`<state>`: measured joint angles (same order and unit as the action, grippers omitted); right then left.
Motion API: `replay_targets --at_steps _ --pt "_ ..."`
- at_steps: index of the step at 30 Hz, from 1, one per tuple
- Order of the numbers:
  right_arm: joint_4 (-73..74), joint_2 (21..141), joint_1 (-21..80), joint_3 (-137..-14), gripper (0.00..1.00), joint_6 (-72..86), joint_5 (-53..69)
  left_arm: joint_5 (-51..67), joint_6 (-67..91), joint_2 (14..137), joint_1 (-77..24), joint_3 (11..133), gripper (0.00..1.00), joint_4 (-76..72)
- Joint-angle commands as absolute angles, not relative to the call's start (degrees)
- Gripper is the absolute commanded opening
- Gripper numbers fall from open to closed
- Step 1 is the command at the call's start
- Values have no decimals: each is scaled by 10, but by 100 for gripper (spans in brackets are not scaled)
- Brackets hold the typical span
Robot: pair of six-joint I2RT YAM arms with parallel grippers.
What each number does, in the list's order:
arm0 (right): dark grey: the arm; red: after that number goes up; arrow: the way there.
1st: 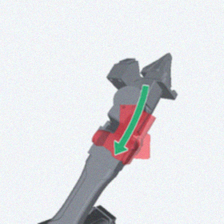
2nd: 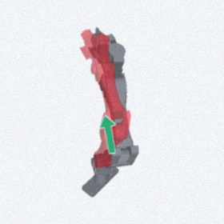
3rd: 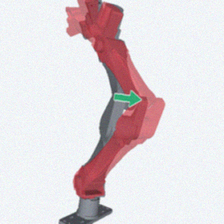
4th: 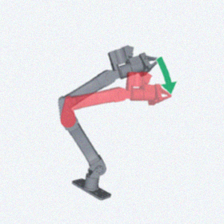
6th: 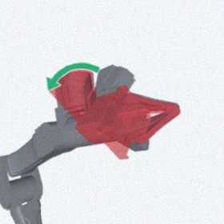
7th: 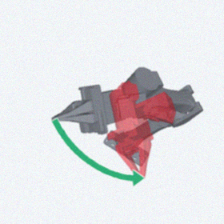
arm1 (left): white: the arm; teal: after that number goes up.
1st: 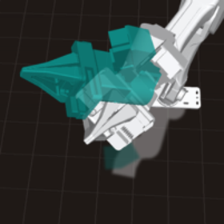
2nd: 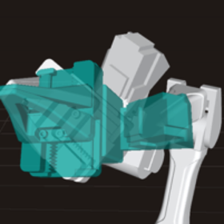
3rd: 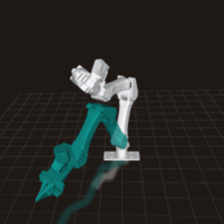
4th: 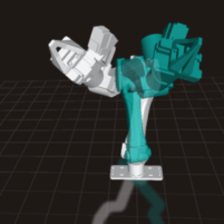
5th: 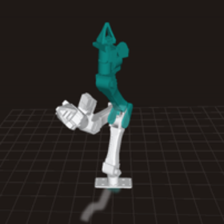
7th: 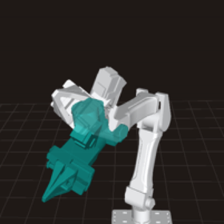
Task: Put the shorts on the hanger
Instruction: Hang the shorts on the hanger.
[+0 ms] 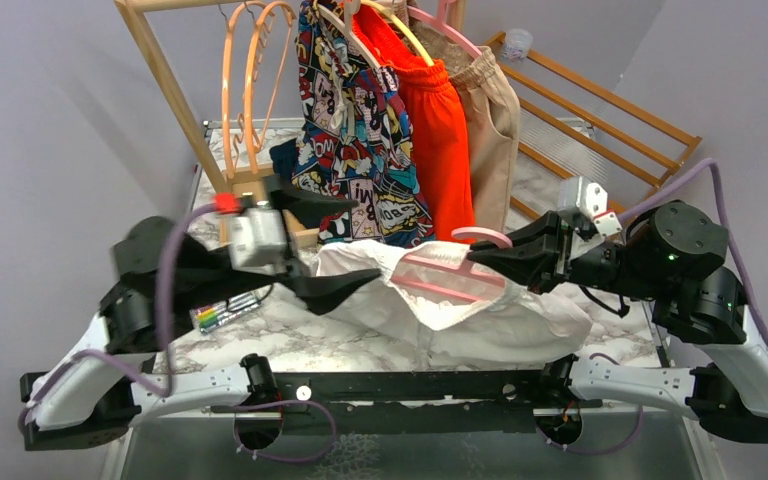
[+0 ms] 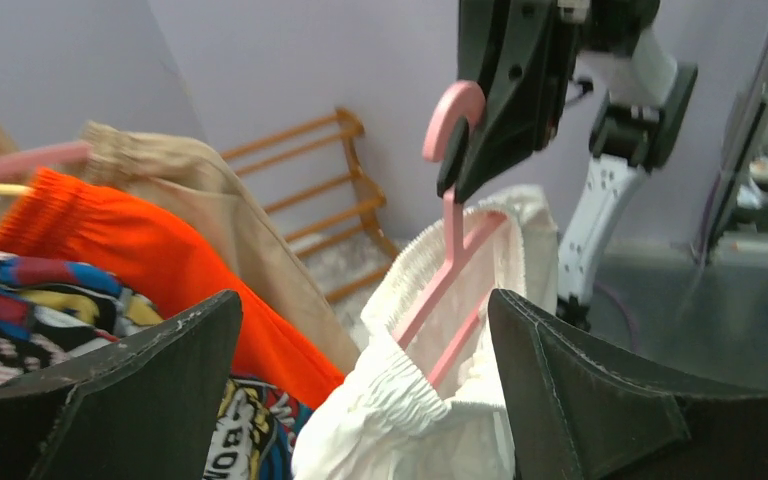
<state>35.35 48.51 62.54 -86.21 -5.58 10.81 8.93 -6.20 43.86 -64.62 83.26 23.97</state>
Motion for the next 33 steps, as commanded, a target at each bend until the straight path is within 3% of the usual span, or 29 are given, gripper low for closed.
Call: replay_targets --at_steps 1,14,33 --pt "370 491 626 -880 1 -53 143 177 -85 511 -647 857 94 313" --pt "373 509 627 -862 1 -50 193 241 -134 592 -647 871 89 384" --pt "342 522 626 -850 1 -47 212 270 -144 642 -647 835 64 385"
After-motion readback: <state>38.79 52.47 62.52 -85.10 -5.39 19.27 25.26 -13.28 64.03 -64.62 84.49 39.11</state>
